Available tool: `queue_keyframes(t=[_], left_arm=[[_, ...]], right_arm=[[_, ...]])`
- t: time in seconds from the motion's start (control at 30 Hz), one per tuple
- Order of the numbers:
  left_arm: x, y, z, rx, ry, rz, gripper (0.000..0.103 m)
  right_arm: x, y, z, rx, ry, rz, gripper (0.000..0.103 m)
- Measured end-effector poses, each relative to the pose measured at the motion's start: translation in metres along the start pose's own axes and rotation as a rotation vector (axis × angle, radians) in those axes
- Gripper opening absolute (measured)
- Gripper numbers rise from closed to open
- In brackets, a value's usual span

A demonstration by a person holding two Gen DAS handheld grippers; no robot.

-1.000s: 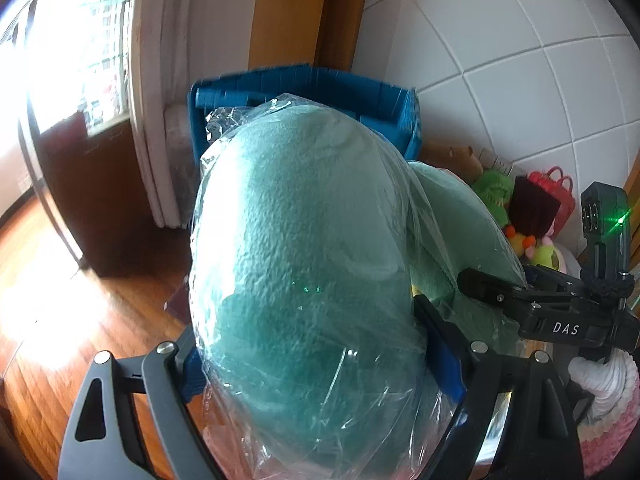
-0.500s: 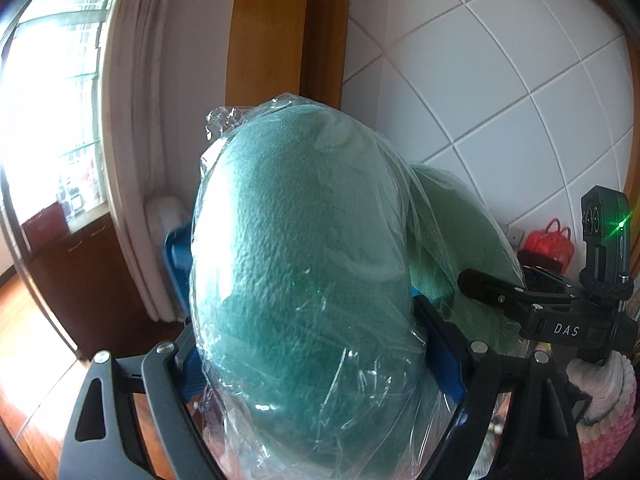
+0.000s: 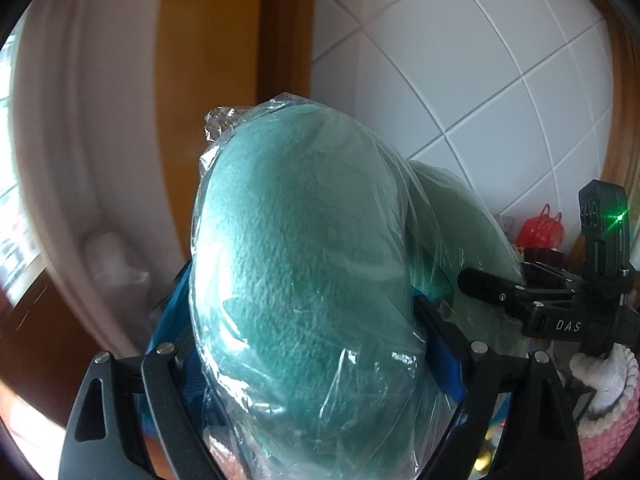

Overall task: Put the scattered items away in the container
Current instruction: 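Carry the teal bagged pillow with both tools over the blue crate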

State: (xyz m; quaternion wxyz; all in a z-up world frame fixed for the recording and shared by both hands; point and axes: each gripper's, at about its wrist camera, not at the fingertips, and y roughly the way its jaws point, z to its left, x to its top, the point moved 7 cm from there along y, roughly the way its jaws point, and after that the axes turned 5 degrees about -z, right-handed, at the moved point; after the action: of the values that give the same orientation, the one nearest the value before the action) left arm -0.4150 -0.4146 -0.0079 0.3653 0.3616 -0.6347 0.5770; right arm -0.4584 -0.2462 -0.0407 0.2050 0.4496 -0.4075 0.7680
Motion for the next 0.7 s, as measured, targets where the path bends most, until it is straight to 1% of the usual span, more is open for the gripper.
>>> queue_keyframes(t=[0.07,0.2,0.27,0.33,0.4,0.43,0.47,0.5,0.57,0.63,0.7], left_arm=[[0.027,0.034,0.013,-0.054,0.017,0.018,0.088],[0.069,0.095,0.028,-0.125,0.029,0.050,0.088],[0.086,0.128,0.035,-0.147,0.026,0.075,0.088],[0.095,0.157,0.041,-0.158,0.022,0.099,0.088],[0.099,0.194,0.049,-0.165,0.015,0.136,0.088],[0.098,0.210,0.052,-0.168,0.010,0.154,0.088],[0.096,0.232,0.057,-0.169,0.007,0.185,0.088],[0.094,0.245,0.059,-0.171,0.005,0.205,0.088],[0.083,0.283,0.066,-0.179,-0.002,0.270,0.088],[0.075,0.308,0.071,-0.185,-0.010,0.320,0.088],[0.066,0.336,0.077,-0.187,-0.032,0.376,0.089]], right_arm=[[0.023,0.026,-0.009,-0.050,0.032,0.010,0.091],[0.067,0.063,-0.030,-0.125,0.062,0.022,0.091],[0.089,0.087,-0.046,-0.152,0.074,0.041,0.091],[0.103,0.110,-0.063,-0.162,0.089,0.066,0.091],[0.112,0.136,-0.080,-0.171,0.108,0.092,0.091],[0.114,0.155,-0.092,-0.179,0.125,0.116,0.091],[0.113,0.166,-0.101,-0.184,0.143,0.135,0.091],[0.113,0.178,-0.107,-0.190,0.153,0.150,0.091],[0.107,0.207,-0.124,-0.206,0.177,0.204,0.091],[0.096,0.236,-0.141,-0.217,0.216,0.280,0.091],[0.088,0.259,-0.155,-0.225,0.243,0.332,0.091]])
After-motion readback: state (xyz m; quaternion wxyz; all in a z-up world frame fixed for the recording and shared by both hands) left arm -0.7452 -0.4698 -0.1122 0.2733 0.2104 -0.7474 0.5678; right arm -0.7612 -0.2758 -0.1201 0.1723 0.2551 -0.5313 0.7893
